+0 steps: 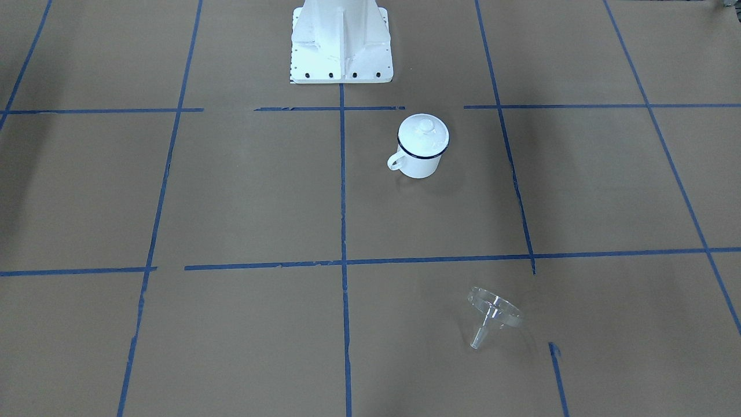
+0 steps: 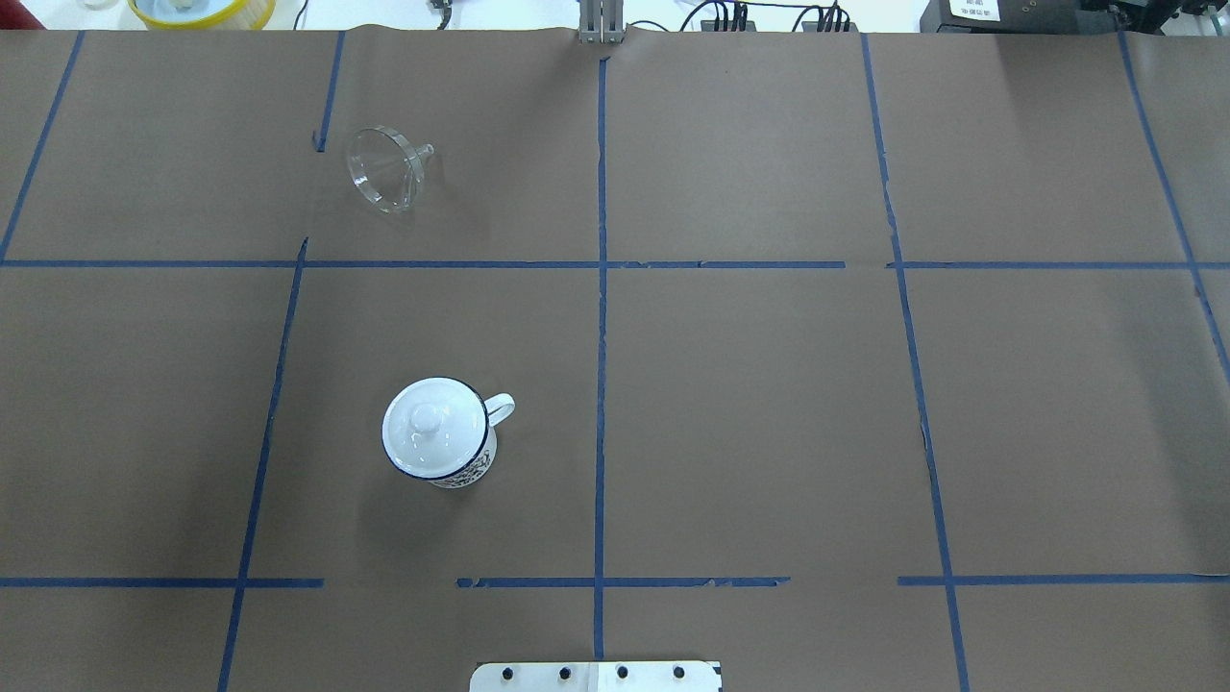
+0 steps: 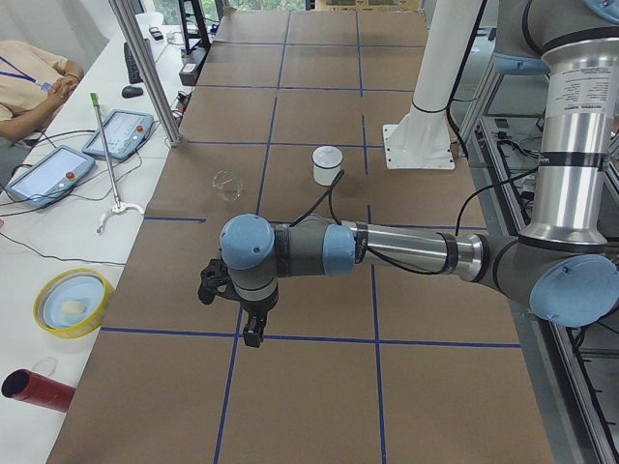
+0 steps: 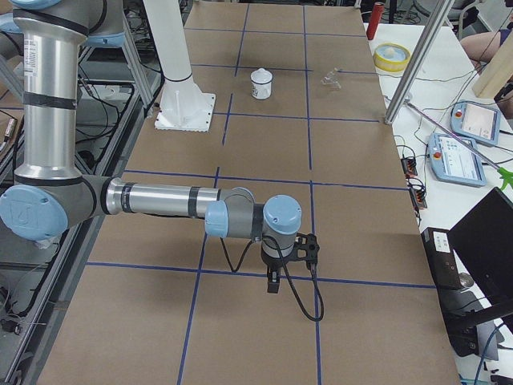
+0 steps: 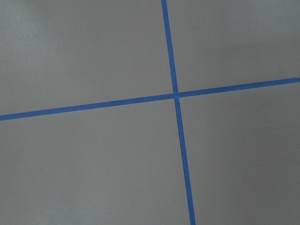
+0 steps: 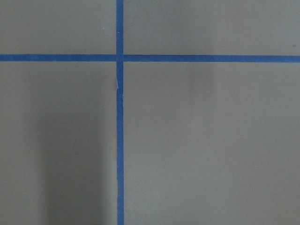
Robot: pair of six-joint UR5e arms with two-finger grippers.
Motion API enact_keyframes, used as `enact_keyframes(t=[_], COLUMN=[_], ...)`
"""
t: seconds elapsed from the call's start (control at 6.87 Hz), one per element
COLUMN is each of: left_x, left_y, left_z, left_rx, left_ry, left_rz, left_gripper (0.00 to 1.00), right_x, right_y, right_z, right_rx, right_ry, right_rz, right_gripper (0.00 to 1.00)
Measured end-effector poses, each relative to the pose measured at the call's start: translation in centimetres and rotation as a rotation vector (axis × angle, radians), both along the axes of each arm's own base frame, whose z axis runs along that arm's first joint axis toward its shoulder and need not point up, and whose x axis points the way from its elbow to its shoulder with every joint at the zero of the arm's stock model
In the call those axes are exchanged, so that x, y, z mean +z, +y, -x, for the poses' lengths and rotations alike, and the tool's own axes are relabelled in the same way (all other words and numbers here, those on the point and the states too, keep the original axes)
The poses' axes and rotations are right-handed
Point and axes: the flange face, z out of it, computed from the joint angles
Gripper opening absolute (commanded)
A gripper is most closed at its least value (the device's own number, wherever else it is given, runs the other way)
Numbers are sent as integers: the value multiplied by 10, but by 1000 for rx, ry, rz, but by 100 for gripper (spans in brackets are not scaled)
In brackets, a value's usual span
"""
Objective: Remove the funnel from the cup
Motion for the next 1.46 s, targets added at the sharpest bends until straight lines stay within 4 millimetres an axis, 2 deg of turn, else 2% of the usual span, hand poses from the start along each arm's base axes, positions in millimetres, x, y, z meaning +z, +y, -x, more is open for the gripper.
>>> enact_keyframes(t=[0.58, 1.46], left_x=[14, 25], left_y=[-11, -17], left_z=[1, -1], left_rx=[1, -83], left_ry=[-17, -95], left_rz=[-80, -57], left_gripper=[100, 100], right_x=[0, 0], right_y=[0, 0], right_z=[0, 0], right_rx=[0, 0], right_ry=[0, 0], right_rz=[0, 1], right_gripper=[100, 100])
